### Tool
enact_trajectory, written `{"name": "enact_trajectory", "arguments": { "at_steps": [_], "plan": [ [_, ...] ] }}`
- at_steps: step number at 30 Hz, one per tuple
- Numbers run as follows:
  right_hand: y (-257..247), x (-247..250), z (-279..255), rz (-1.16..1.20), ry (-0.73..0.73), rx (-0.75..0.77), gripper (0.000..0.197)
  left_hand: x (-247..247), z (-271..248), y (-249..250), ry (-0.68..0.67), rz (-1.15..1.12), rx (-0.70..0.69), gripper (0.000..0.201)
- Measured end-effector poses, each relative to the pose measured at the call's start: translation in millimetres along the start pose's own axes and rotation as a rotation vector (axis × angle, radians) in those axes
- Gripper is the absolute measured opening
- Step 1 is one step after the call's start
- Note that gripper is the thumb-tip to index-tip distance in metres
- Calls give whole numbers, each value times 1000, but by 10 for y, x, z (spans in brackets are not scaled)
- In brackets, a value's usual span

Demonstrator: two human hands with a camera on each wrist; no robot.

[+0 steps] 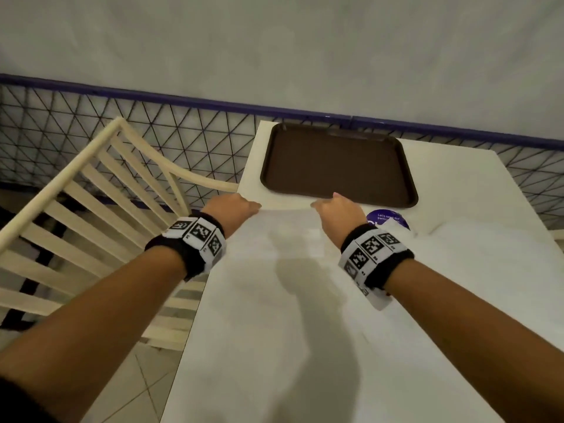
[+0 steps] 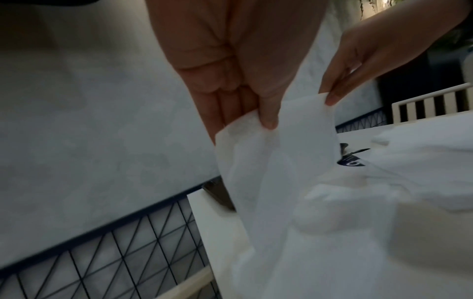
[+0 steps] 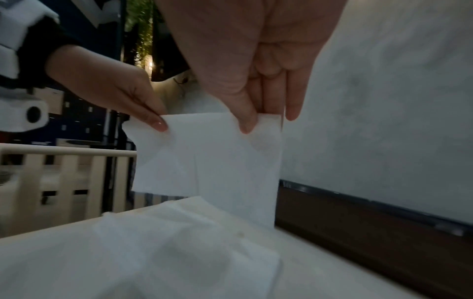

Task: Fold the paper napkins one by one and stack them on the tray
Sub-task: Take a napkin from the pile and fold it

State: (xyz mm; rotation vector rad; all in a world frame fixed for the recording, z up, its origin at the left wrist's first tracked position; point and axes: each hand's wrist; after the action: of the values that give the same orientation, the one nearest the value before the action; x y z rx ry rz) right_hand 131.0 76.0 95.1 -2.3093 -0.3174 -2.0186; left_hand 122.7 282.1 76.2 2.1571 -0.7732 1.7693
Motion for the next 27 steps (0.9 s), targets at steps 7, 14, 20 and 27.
{"name": "enact_trajectory", "arguments": {
  "at_steps": [7,14,20,27],
  "plan": [
    [-10,-137,212,20,-71,-36,54,-273,157,-143,84,-72,-8,48],
    [-134,-854,145,-40,-196,60,58,-1016,104,-6,70,-121,-143,53],
    [-190,-1049,89,-53,-270,72,57,-1299,52,37,41,-208,-110,50],
    [-207,-1174,42,-51,-286,32,54,-1359,9,22,145,-129,-164,29]
  ]
}}
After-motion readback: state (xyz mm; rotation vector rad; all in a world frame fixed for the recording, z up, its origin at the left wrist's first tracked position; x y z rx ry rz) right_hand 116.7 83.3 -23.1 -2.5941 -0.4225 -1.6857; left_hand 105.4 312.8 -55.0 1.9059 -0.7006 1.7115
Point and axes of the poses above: each hand's wrist, its own z-axis towards the middle knuckle, its own x-axis out of the back of the hand, y = z × x, and after that the axes turned 14 degrees about -x, right-handed
